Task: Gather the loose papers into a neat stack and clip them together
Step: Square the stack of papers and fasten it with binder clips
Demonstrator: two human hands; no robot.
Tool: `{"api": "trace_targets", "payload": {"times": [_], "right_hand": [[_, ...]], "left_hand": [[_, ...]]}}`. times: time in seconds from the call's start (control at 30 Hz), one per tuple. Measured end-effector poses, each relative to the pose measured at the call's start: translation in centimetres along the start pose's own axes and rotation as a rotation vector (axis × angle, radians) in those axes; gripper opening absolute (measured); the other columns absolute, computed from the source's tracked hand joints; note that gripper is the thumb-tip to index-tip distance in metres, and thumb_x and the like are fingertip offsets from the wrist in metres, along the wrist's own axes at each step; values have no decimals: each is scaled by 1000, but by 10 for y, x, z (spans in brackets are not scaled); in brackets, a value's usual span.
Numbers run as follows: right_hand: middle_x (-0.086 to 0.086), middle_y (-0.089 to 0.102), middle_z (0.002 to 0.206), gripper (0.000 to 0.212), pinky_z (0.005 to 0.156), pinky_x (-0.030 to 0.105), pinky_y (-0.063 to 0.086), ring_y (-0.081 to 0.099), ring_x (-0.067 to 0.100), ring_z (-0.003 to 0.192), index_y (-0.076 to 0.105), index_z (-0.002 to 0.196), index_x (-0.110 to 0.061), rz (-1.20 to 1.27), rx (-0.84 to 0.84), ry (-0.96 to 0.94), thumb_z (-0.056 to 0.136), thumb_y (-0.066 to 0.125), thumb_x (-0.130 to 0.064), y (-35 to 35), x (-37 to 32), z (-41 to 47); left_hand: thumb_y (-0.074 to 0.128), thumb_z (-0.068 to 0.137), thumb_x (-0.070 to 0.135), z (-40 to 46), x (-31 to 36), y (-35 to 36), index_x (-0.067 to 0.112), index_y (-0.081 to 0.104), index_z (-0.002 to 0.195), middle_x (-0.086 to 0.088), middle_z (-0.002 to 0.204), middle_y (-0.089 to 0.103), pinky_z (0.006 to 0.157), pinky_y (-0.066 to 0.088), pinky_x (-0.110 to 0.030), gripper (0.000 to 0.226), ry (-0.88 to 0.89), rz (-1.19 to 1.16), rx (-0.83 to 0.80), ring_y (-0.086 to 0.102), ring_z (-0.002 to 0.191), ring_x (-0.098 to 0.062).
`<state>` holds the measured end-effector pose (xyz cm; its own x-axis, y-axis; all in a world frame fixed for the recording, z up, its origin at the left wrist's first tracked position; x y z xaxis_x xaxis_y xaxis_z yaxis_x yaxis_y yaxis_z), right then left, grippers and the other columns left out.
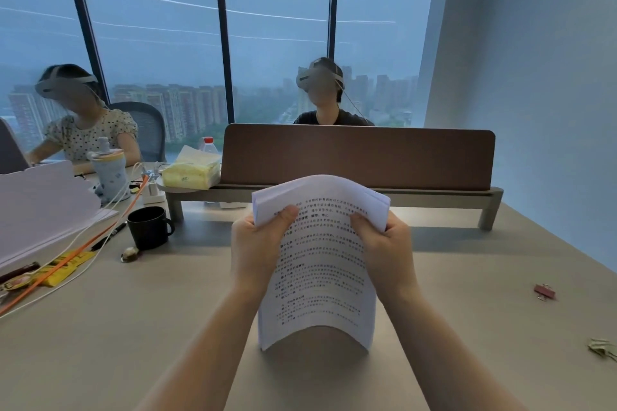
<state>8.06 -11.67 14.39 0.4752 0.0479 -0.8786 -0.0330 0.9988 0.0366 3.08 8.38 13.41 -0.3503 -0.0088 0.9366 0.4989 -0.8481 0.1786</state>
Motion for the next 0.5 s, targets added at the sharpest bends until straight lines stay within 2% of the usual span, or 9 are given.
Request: {"api": "trace_targets", "payload": {"times": [0.1,0.17,0.23,0.37,0.5], "right_hand": [[-1,67,80,14,63,32,52,62,14,73,68,86,-19,-21,-55,79,92,61,-8,-1,21,-2],[0,70,82,12,63,33,53,64,18,74,69,86,-16,-5,-86,156,92,62,-8,-2,35,-5],[0,70,80,12,63,34,53,65,20,73,70,84,-14,21,-104,210,92,63,-9,-1,43,-9],[4,67,77,17,63,37,50,61,20,70,69,77,-12,25,-66,176,93,62,-9,-1,35,-7],[-1,69,74,12,61,35,53,64,16,67,70,76,-13,123,-75,152,88,67,-15,-6,32,-5]], "left_hand": [[77,80,30,-1,-17,-8,17,74,83,-6,82,76,70,60,-44,14,-43,34,0,73,80,-30],[76,81,28,-3,-27,-12,20,73,80,0,74,76,61,59,-36,9,-69,61,-6,71,74,-26],[75,82,26,-6,-35,-12,20,73,79,3,70,76,58,56,-31,7,-104,55,-19,71,72,-24],[76,81,29,-3,-30,-6,14,73,81,-7,79,77,68,61,-44,15,-113,40,-21,74,74,-30],[78,79,18,2,-28,-7,14,73,81,-4,78,77,64,61,-38,6,-99,-11,-70,74,69,-23]]}}
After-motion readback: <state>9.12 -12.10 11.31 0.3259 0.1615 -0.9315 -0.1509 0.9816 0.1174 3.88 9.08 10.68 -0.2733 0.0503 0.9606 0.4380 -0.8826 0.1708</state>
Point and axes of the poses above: each hand's wrist, its own z-axis towards the middle knuckle, its own y-axis out of the palm, x = y × z, the point moved 7 cm from there along z, towards the middle knuckle
